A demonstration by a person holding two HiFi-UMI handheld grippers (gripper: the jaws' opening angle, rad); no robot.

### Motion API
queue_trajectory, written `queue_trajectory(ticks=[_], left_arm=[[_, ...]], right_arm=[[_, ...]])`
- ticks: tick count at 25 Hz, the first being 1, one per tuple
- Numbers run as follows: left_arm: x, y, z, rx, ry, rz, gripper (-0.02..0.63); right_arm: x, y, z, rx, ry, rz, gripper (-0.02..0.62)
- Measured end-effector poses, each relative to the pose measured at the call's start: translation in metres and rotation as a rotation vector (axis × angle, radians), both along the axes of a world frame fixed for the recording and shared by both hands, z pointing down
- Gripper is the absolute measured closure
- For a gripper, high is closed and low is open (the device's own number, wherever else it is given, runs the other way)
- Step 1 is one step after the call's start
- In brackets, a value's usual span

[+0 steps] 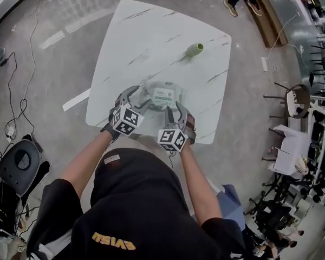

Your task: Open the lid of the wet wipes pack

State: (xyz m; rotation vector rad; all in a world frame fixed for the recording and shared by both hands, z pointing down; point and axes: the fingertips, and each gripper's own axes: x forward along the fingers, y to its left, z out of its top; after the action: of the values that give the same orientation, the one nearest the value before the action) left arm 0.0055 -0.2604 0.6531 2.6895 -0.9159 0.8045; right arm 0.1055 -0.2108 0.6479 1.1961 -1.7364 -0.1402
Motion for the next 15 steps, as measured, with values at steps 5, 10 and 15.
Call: queue_trajectory(ticks=[5, 10, 15], left_arm=[[0.012, -0.007, 0.018, -0.018, -0.002, 0.012, 0.305], [0.019, -0.006, 0.031, -0.043, -0.017, 0.013, 0.307], [0.022, -0.009, 0.036, -0.061, -0.012, 0.016, 0.306]], right_arm=[[-0.001, -0.009, 0.027, -0.045, 0.054, -0.018, 0.417], [-0.002, -0.014, 0.041, -0.068, 0.101, -0.057, 0.416], [-0.005, -0.013, 0.046, -0.077, 0.133, -0.091, 0.416]])
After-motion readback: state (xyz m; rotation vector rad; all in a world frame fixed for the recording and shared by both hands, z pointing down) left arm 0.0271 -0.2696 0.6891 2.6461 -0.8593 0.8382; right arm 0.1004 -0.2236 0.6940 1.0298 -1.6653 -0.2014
